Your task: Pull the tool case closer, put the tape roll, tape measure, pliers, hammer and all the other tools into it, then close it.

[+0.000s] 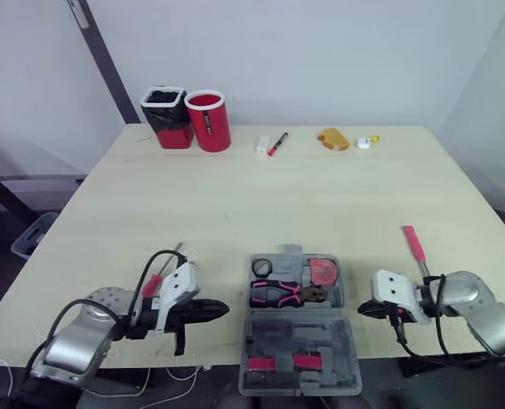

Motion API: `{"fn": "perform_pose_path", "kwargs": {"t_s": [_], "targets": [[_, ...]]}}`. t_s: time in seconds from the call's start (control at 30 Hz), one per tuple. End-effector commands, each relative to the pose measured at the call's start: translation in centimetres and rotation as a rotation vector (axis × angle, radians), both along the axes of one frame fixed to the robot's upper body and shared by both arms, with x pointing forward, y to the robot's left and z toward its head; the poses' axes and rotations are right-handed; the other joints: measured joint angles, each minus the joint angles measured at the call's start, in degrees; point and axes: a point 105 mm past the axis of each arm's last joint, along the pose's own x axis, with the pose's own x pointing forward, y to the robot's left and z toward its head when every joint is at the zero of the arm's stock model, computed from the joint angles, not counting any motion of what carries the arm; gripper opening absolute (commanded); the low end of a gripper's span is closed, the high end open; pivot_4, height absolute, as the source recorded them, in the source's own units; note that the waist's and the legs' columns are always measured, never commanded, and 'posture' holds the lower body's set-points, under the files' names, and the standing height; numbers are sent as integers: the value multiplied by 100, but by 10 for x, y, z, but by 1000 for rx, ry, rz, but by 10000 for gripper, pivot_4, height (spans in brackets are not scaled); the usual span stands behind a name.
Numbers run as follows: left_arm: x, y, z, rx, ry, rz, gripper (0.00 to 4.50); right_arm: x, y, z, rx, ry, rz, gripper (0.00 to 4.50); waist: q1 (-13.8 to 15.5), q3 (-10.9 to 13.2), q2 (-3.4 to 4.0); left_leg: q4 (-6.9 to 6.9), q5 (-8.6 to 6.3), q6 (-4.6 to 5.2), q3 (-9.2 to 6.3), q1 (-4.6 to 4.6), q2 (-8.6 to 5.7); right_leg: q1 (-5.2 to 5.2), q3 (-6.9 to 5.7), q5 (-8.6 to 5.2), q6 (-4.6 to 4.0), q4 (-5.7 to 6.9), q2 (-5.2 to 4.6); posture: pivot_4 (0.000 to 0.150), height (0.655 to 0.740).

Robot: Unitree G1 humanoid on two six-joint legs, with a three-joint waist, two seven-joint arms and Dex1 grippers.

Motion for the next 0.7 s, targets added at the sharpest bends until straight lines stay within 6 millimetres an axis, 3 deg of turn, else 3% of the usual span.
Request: {"fn": "perform_pose_path", "kwargs": {"t_s": [0.03,0.33,0.7], "targets": [[-2,-7,-10,30,2,-44,658,5,6,4,-35,-23,35,0,4,0,-1,0,0,0,0,-1,0,0,0,0,0,0,0,1500,7400],[14,-23,-26,44,-29,-55,658,4,24,-6,-91,-27,91,0,38,0,0,16,0,0,-8,-1,0,8,-3,4,6,5,4,1500,7400],[21,-45,-27,4,-57,-103,658,4,37,-6,-70,-24,108,0,25,0,0,86,0,1,-13,-5,2,7,-2,6,12,68,4,1500,7400]]}}
